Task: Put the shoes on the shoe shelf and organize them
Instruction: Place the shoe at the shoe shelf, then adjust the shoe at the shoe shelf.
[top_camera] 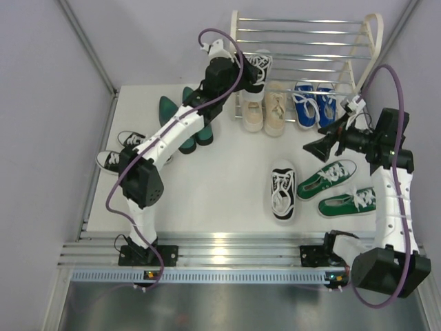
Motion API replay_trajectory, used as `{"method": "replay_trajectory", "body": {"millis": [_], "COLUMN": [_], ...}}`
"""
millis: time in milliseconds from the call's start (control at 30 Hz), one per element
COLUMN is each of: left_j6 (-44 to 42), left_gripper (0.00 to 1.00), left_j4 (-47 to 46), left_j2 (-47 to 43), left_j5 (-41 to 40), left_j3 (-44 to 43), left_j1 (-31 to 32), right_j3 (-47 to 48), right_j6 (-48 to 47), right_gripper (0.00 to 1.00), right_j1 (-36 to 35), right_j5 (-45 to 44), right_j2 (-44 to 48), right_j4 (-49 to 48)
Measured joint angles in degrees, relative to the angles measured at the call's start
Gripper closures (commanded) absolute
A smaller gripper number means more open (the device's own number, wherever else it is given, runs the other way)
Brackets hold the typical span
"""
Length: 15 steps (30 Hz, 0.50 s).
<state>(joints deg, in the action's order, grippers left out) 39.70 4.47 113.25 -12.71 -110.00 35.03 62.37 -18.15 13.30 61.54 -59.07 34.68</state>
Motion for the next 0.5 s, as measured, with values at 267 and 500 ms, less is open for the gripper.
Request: {"method": "replay_trajectory", "body": {"millis": [267, 500], "left_j6": [-1.5, -8.6], "left_gripper": [0.32, 0.32], "left_j4": [0.7, 1.3], "left_j2": [-9.1, -22.4], "left_j5": [5.8, 6.9], "left_j3": [7.0, 21.3], "left_j1": [0.0, 0.0], "right_j3": [6.2, 15.8], "right_j6": [-2.8, 3.2], "right_gripper": [0.03, 0.09], "right_j1": [-4.7, -21.3], "right_j5": [-2.8, -22.4], "right_j2": [-9.2, -16.9], "right_j4": [1.9, -5.0]}}
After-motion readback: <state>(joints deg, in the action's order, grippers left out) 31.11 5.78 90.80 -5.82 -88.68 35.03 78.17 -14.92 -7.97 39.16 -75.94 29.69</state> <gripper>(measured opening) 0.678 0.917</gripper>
